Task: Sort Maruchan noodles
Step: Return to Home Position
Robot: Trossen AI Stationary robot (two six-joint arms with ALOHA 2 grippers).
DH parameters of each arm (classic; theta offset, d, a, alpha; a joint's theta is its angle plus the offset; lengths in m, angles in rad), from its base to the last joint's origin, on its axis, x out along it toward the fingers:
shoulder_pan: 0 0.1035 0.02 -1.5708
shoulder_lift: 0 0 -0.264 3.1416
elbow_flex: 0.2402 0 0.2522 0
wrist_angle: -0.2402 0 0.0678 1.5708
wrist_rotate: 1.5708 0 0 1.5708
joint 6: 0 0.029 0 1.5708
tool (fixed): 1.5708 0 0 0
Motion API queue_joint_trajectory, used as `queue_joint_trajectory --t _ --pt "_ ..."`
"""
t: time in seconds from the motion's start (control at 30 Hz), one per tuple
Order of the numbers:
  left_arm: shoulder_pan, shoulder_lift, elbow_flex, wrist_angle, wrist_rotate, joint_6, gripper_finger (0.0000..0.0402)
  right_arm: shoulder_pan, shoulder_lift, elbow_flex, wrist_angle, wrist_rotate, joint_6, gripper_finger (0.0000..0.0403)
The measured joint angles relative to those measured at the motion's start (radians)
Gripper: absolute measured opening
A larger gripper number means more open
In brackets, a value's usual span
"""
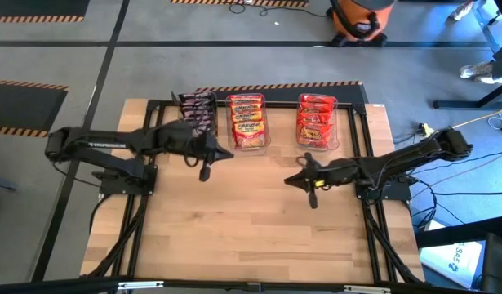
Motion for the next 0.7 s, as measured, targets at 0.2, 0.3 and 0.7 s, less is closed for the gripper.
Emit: queue_joint_trajectory --t 0.2,0.3,0.7 --pt "-0.084 -0.116 -0.196 0.141 -0.141 -0.101 0.0002 0.0 -0.126 -0.117 0.126 0.0 0.018 0.0013" --pt "-0.115 -0.169 -0.281 0.207 -0.178 -0.129 0.0004 0.0 -0.165 -0.163 0.176 0.01 0.022 0.0016" --pt "-0.162 -0.393 -0.576 0.408 -0.278 -0.173 0.0003 0.0 -0.268 -0.34 0.385 0.095 0.046 0.0016"
